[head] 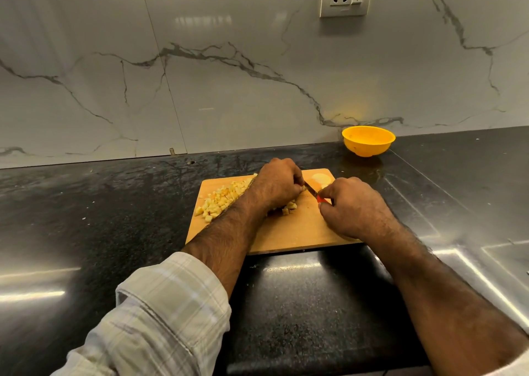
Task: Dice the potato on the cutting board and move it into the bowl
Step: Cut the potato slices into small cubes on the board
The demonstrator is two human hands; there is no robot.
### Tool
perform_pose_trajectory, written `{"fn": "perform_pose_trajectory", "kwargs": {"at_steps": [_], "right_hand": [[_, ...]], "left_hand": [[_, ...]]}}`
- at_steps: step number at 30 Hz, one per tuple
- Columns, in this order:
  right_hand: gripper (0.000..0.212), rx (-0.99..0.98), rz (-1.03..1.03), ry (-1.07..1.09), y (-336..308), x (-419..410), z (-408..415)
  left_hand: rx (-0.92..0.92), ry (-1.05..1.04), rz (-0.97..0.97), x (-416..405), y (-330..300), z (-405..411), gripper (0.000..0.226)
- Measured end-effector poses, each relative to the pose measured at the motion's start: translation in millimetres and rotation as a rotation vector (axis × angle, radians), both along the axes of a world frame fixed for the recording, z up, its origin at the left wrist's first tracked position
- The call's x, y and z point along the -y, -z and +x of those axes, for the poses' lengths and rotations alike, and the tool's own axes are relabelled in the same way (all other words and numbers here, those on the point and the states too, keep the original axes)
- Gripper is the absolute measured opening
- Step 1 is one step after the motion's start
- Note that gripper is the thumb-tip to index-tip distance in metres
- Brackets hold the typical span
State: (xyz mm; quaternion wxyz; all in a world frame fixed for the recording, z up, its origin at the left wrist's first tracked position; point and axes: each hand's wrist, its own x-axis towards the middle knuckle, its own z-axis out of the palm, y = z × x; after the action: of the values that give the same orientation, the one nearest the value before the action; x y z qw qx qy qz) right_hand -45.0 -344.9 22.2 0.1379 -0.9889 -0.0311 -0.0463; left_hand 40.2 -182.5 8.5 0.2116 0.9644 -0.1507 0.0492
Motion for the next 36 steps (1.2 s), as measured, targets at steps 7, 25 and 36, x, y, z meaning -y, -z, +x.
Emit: {"fn": "perform_pose_trajectory", "kwargs": {"at_steps": [7, 25, 36], "right_hand": [[0.034, -0.048, -0.167, -0.043, -3.8, -17.6, 0.1], [0.036, -0.036, -0.079, -0.020, -3.4, -18.2, 0.0], [0.035, 0.076, -0.062, -0.033, 0.2, -20.3, -3.9]], "left_hand": [[-0.007, 0.018, -0.019, -1.4, -3.7, 0.4, 0.013], [0.011, -0.061, 0.055, -10.7, -0.8, 7.9, 0.007], [-0.012, -0.097, 0.090, -19.6, -6.1, 0.2, 0.014]]}}
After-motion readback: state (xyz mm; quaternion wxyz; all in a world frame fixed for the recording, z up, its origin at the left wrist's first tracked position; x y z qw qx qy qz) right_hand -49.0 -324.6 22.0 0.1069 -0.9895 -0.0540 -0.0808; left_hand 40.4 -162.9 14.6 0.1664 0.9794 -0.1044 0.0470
